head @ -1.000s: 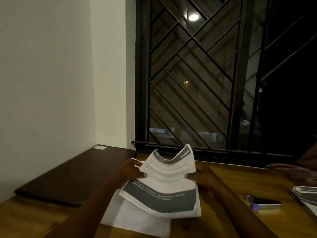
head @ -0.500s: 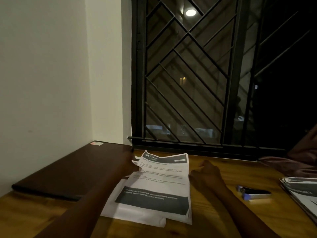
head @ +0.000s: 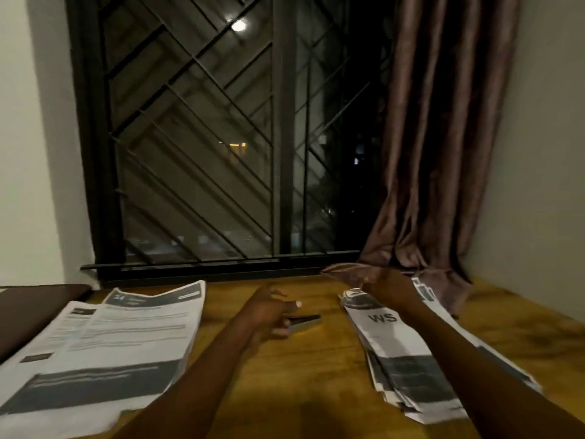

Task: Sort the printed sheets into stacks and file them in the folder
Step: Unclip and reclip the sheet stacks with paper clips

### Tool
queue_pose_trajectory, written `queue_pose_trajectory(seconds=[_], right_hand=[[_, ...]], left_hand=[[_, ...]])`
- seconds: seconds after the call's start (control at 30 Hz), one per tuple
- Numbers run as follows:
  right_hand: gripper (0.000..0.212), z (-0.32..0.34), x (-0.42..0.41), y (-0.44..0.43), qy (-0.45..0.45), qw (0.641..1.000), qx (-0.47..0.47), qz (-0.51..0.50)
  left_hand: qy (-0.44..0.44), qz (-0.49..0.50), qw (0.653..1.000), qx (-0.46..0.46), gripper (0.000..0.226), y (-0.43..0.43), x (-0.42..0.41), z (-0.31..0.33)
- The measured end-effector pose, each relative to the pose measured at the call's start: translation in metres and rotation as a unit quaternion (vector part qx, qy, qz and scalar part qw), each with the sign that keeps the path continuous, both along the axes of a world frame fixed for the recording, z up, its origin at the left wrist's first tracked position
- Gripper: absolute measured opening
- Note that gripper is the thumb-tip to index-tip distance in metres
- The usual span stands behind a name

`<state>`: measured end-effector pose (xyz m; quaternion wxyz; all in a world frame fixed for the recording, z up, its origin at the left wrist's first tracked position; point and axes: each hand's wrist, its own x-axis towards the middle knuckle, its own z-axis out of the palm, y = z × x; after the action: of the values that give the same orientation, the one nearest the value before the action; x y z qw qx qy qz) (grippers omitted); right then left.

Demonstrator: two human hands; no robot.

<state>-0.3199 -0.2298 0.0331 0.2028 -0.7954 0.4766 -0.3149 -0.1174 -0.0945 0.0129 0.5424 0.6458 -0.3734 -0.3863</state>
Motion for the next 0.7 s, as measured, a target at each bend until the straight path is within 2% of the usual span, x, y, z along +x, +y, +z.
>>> queue_pose_trajectory(seconds=[0.13, 0.2, 0.27, 0.33, 0.43, 0.5, 0.6, 0.7], right_hand=[[0.041, -0.014, -0.07, -0.033, -0.033, 0.993, 0.046, -0.105], [0.053, -0.022, -0.096, -0.044, 0.023, 0.988, 0.064, -0.137], [0.064, -0.029, -0.112, -0.054, 0.091, 0.98, 0.06, -0.165], [0.069, -0.035, -0.121, -0.059, 0.146, 0.971, 0.078, -0.174], [0.062, -0.037, -0.128, -0.059, 0.182, 0.971, 0.093, -0.127], [0.056, -0.04, -0.13, -0.058, 0.188, 0.973, 0.087, -0.104], [0.046, -0.039, -0.134, -0.059, 0.143, 0.98, 0.103, -0.094], [0.042, -0.043, -0.134, -0.058, 0.094, 0.982, 0.137, -0.094]], left_hand=[[0.055, -0.05, 0.997, 0.012, 0.046, -0.034, -0.058, -0.006], [0.057, -0.066, 0.996, 0.014, 0.035, -0.049, -0.081, -0.01], [0.06, -0.07, 0.996, 0.011, 0.014, -0.059, -0.098, -0.011], [0.07, -0.064, 0.995, 0.008, 0.013, -0.069, -0.109, -0.013], [0.08, -0.047, 0.996, 0.004, 0.003, -0.079, -0.117, -0.012], [0.094, -0.033, 0.995, 0.01, 0.009, -0.085, -0.117, -0.013], [0.114, -0.011, 0.993, 0.021, 0.009, -0.089, -0.115, -0.018], [0.112, -0.001, 0.993, 0.021, 0.033, -0.095, -0.112, -0.029]])
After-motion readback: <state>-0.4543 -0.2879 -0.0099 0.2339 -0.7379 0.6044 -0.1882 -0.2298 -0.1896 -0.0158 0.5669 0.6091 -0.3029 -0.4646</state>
